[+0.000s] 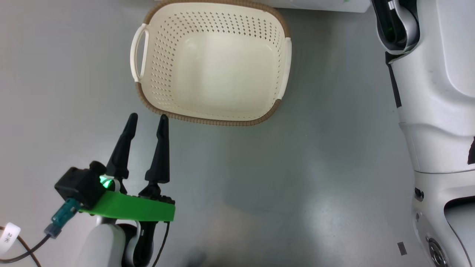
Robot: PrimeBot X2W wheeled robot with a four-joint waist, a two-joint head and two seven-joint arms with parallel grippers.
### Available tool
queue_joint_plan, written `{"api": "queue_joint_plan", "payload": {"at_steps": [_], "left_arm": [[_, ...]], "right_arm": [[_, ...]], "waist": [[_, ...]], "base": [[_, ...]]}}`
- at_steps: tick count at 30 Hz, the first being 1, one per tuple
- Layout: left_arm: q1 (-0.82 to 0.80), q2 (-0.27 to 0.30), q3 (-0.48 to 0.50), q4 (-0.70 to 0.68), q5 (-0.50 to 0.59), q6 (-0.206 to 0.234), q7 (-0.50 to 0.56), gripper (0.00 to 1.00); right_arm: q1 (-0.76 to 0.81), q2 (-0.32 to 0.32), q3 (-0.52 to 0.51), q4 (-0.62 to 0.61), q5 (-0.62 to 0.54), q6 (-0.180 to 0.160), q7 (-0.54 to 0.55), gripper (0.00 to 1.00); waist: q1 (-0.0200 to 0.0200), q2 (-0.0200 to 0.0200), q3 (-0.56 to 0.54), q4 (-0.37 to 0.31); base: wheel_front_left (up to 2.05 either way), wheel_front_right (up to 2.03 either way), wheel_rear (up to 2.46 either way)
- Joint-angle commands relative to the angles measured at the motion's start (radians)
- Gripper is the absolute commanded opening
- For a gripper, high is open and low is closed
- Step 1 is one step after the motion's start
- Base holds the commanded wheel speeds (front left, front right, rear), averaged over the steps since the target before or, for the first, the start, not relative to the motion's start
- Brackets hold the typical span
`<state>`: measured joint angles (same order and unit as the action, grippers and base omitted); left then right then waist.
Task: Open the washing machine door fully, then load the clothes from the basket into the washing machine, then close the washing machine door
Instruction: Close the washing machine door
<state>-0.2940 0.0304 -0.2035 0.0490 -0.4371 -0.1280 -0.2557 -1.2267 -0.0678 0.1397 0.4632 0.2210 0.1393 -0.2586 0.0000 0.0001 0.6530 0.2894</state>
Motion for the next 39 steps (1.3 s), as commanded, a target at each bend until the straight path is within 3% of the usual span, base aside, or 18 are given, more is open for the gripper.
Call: {"api": "queue_joint_plan", "payload": {"at_steps": [1, 16, 27, 29, 30, 39], "left_arm": [[-0.006, 0.020, 0.035, -0.015, -0.001, -0.003, -0.006, 1.00], [0.021, 0.020, 0.084, -0.013, 0.034, -0.003, -0.006, 1.00], [0.039, 0.020, 0.116, -0.015, 0.065, -0.003, -0.006, 1.00], [0.048, 0.020, 0.122, -0.014, 0.072, -0.003, -0.006, 1.00], [0.051, 0.020, 0.127, -0.012, 0.075, -0.003, -0.006, 1.00], [0.088, 0.020, 0.170, -0.005, 0.100, -0.003, -0.006, 1.00]], "right_arm": [[-0.018, 0.017, -0.003, -0.021, 0.005, -0.009, -0.003, 0.00], [0.125, 0.017, 0.143, 0.005, 0.105, -0.009, -0.003, 0.00], [0.290, 0.006, 0.169, -0.040, 0.107, -0.009, -0.003, 0.00], [0.339, 0.007, 0.169, -0.039, 0.121, -0.009, -0.003, 0.63], [0.353, 0.007, 0.170, -0.037, 0.125, -0.009, -0.003, 1.00], [0.482, -0.003, 0.161, -0.050, 0.129, -0.009, -0.003, 1.00]], "waist": [[0.0000, -0.0001, -0.008, -0.006], [0.0000, -0.0001, -0.102, -0.056], [0.0000, -0.0001, -0.173, -0.112], [0.0000, -0.0001, -0.202, -0.130], [0.0000, -0.0001, -0.213, -0.135], [0.0000, -0.0001, -0.310, -0.172]], "base": [[0.00, 0.00, 0.00], [0.00, 0.00, 0.00], [0.00, 0.00, 0.00], [0.00, 0.00, 0.00], [0.00, 0.00, 0.00], [0.00, 0.00, 0.00]]}}
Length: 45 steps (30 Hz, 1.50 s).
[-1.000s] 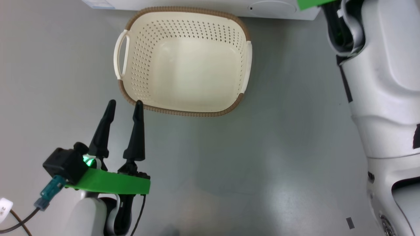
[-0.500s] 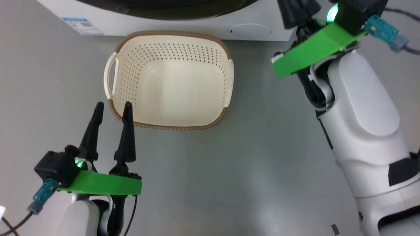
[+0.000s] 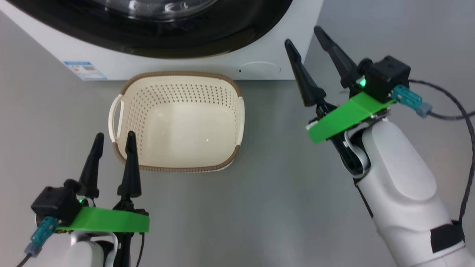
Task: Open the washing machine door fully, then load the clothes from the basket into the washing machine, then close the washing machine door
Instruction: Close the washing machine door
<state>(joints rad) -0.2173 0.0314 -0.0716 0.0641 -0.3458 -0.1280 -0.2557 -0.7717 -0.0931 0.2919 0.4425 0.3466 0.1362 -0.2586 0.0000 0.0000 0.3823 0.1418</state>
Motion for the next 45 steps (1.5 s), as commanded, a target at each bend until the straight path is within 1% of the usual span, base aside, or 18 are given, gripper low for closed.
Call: {"api": "queue_joint_plan", "payload": {"at_steps": [1, 5, 14, 17, 22, 27, 28, 30, 37, 43, 45], "left_arm": [[0.017, 0.019, 0.042, -0.019, 0.012, -0.003, -0.006, 1.00], [0.044, 0.019, 0.061, -0.013, 0.025, -0.003, -0.006, 1.00], [0.102, 0.019, 0.093, -0.010, 0.054, -0.003, -0.006, 1.00], [0.115, 0.019, 0.097, -0.007, 0.062, -0.003, -0.006, 1.00], [0.130, 0.019, 0.115, -0.003, 0.074, -0.003, -0.006, 1.00], [0.160, 0.019, 0.133, 0.007, 0.090, -0.003, -0.006, 1.00], [0.168, 0.019, 0.140, 0.010, 0.093, -0.003, -0.006, 1.00], [0.184, 0.019, 0.150, 0.016, 0.096, -0.003, -0.006, 1.00], [0.233, 0.019, 0.150, 0.020, 0.086, -0.003, -0.006, 1.00], [0.273, 0.019, 0.168, 0.019, 0.100, -0.003, -0.006, 1.00], [0.278, 0.019, 0.172, 0.018, 0.104, -0.003, -0.006, 1.00]], "right_arm": [[0.046, 0.022, 0.001, -0.035, 0.002, -0.006, -0.003, 1.00], [0.131, 0.025, -0.028, -0.053, 0.020, -0.006, -0.003, 1.00], [0.281, 0.018, -0.069, -0.097, 0.004, -0.006, -0.003, 1.00], [0.333, 0.027, -0.104, -0.102, 0.025, -0.006, -0.003, 1.00], [0.393, 0.034, -0.118, -0.121, 0.022, -0.006, -0.003, 1.00], [0.465, 0.040, -0.150, -0.148, -0.006, -0.006, -0.003, 1.00], [0.481, 0.040, -0.154, -0.154, -0.019, -0.006, -0.003, 1.00], [0.511, 0.040, -0.153, -0.168, -0.080, -0.006, -0.003, 1.00], [0.604, 0.038, -0.173, -0.208, -0.149, -0.006, -0.003, 1.00], [0.663, 0.038, -0.211, -0.264, -0.178, -0.006, -0.003, 1.00], [0.681, 0.039, -0.228, -0.284, -0.158, -0.006, -0.003, 1.00]], "waist": [[0.0000, 0.0000, -0.051, -0.029], [0.0000, 0.0000, -0.096, -0.050], [0.0000, 0.0000, -0.181, -0.097], [0.0000, 0.0000, -0.201, -0.106], [0.0000, 0.0000, -0.227, -0.117], [0.0000, 0.0000, -0.270, -0.130], [0.0000, 0.0000, -0.280, -0.133], [0.0000, 0.0000, -0.299, -0.139], [0.0000, 0.0000, -0.352, -0.150], [0.0000, 0.0000, -0.375, -0.148], [0.0000, 0.0000, -0.377, -0.144]], "base": [[0.00, 0.00, 0.00], [0.00, 0.00, 0.00], [0.00, 0.00, 0.00], [0.00, 0.00, 0.00], [0.00, 0.00, 0.00], [0.00, 0.00, 0.00], [0.00, 0.00, 0.00], [0.00, 0.00, 0.00], [0.00, 0.00, 0.00], [0.00, 0.00, 0.00], [0.00, 0.00, 0.00]]}}
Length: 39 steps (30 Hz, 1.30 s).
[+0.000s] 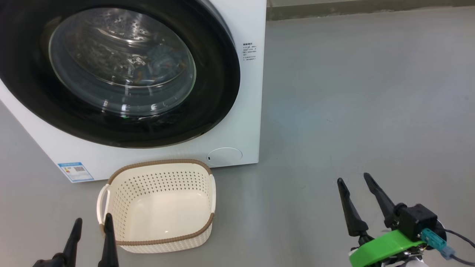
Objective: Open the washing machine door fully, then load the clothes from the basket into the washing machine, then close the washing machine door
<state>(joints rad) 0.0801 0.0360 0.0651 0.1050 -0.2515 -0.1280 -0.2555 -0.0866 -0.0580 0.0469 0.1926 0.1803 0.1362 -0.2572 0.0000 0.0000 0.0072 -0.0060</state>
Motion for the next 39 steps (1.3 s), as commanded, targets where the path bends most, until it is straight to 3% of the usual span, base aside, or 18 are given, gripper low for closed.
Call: {"api": "queue_joint_plan", "payload": {"at_steps": [1, 13, 39], "left_arm": [[-0.018, 0.014, 0.036, -0.024, 0.011, -0.003, -0.006, 1.00], [-0.008, 0.014, 0.033, -0.021, 0.026, -0.003, -0.006, 1.00], [-0.008, 0.014, 0.032, -0.033, 0.029, -0.003, -0.006, 1.00]], "right_arm": [[0.004, 0.004, 0.016, -0.043, -0.002, -0.006, -0.005, 1.00], [0.045, 0.007, -0.034, -0.108, -0.044, -0.006, -0.005, 1.00], [0.070, 0.008, -0.081, -0.099, -0.012, -0.006, -0.005, 1.00]], "waist": [[0.0000, 0.0000, -0.002, 0.006], [0.0000, 0.0000, -0.010, 0.020], [0.0000, 0.0000, -0.003, 0.041]], "base": [[0.00, 0.00, 0.00], [0.00, 0.00, 0.00], [0.00, 0.00, 0.00]]}}
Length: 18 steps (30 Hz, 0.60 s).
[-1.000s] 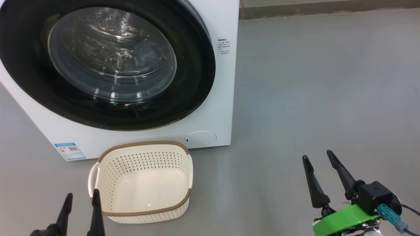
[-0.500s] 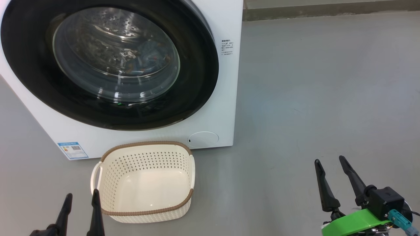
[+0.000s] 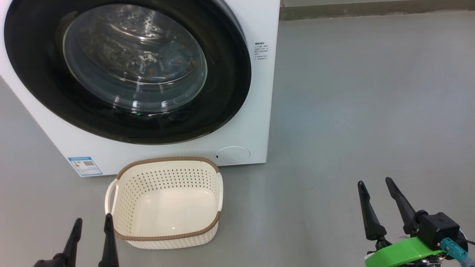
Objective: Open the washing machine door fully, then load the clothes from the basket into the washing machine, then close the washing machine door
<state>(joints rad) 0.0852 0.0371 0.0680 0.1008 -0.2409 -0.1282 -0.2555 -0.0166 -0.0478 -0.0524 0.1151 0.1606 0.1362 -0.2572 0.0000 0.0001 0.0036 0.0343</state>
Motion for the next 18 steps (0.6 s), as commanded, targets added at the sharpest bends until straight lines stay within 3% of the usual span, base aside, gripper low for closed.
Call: {"api": "queue_joint_plan", "payload": {"at_steps": [1, 3, 4, 10, 14, 18], "left_arm": [[-0.013, 0.013, 0.027, -0.029, 0.018, -0.002, -0.006, 1.00], [-0.010, 0.016, 0.010, -0.028, 0.014, -0.002, -0.006, 1.00], [0.000, 0.002, -0.021, 0.002, -0.001, 0.000, 0.000, 0.00], [0.005, -0.016, -0.030, 0.047, -0.029, 0.000, 0.007, 0.00], [-0.001, -0.014, -0.028, 0.049, -0.074, 0.000, 0.018, 0.00], [-0.007, -0.012, -0.027, 0.052, -0.119, 0.000, 0.029, 0.00]], "right_arm": [[0.000, -0.002, 0.018, -0.022, 0.008, -0.006, -0.005, 1.00], [0.000, -0.002, 0.019, -0.022, 0.008, -0.006, -0.005, 1.00], [0.001, 0.000, 0.001, 0.004, 0.000, 0.000, 0.000, 0.00], [0.014, 0.005, 0.004, 0.052, 0.028, 0.000, 0.007, 0.00], [0.012, 0.005, 0.002, 0.053, 0.075, 0.000, 0.019, 0.00], [0.009, 0.004, 0.000, 0.056, 0.121, 0.000, 0.031, 0.00]], "waist": [[0.0000, -0.0001, 0.000, 0.001], [0.0000, -0.0001, 0.001, 0.002], [0.0000, -0.0001, 0.001, 0.002], [0.0001, -0.0001, 0.001, 0.001], [0.0022, -0.0001, -0.001, 0.000], [0.0003, -0.0001, 0.000, -0.001]], "base": [[0.00, 0.00, 0.00], [0.00, 0.00, 0.00], [0.00, 0.00, 0.00], [0.00, 0.00, 0.00], [0.00, 0.00, 0.00], [0.00, 0.00, 0.00]]}}
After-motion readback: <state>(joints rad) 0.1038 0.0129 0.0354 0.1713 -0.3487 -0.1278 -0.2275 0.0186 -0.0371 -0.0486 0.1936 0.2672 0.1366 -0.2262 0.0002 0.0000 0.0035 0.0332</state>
